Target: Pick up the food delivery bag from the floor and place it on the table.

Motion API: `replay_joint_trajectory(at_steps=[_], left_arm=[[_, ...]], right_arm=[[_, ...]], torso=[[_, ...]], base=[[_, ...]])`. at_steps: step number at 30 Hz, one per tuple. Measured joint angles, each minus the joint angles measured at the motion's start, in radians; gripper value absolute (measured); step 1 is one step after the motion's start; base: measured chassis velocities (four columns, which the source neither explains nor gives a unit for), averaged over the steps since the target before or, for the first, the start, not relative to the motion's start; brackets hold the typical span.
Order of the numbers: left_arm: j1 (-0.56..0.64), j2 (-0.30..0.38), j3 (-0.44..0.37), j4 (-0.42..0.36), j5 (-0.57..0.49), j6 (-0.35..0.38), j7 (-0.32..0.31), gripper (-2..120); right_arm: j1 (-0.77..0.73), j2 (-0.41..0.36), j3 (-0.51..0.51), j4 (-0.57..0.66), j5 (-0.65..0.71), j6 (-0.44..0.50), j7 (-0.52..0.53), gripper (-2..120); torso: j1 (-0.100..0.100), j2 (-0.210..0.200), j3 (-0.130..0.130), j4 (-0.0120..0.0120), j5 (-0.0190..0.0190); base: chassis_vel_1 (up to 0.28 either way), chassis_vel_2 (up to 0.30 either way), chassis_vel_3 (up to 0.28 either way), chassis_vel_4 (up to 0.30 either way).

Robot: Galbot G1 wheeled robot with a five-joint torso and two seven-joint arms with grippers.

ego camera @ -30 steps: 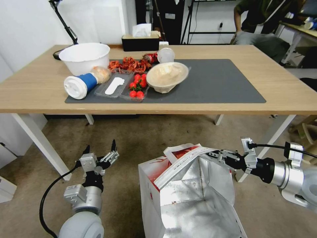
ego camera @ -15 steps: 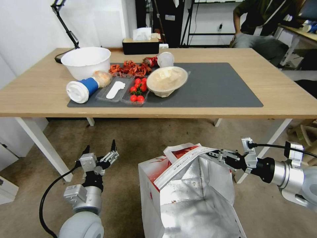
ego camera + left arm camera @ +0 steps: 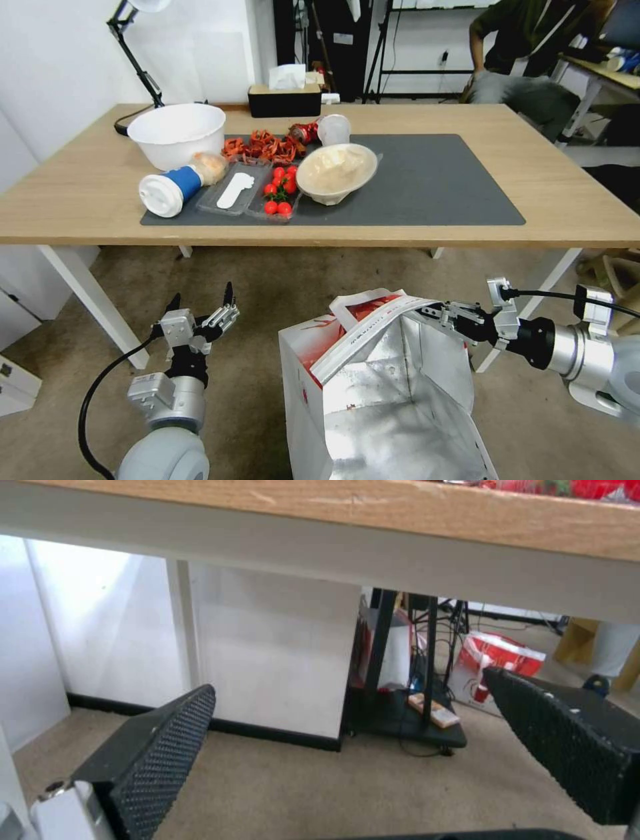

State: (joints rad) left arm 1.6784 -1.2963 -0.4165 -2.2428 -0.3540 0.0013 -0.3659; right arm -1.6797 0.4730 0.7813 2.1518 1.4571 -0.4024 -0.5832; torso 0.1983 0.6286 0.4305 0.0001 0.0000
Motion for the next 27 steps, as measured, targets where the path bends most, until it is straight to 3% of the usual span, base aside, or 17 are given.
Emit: replay_joint_trajectory(at_steps=[27], left_arm=[[-0.002,0.000,-0.002,-0.001,0.001,-0.002,0.001,100]], right_arm=[[0.000,-0.001,0.000,0.001,-0.006,0.001,-0.004,0]], torso=[[0.046,0.115,0.068,0.0000,0.0000]], base=[[0.000,0.000,0.000,0.000]])
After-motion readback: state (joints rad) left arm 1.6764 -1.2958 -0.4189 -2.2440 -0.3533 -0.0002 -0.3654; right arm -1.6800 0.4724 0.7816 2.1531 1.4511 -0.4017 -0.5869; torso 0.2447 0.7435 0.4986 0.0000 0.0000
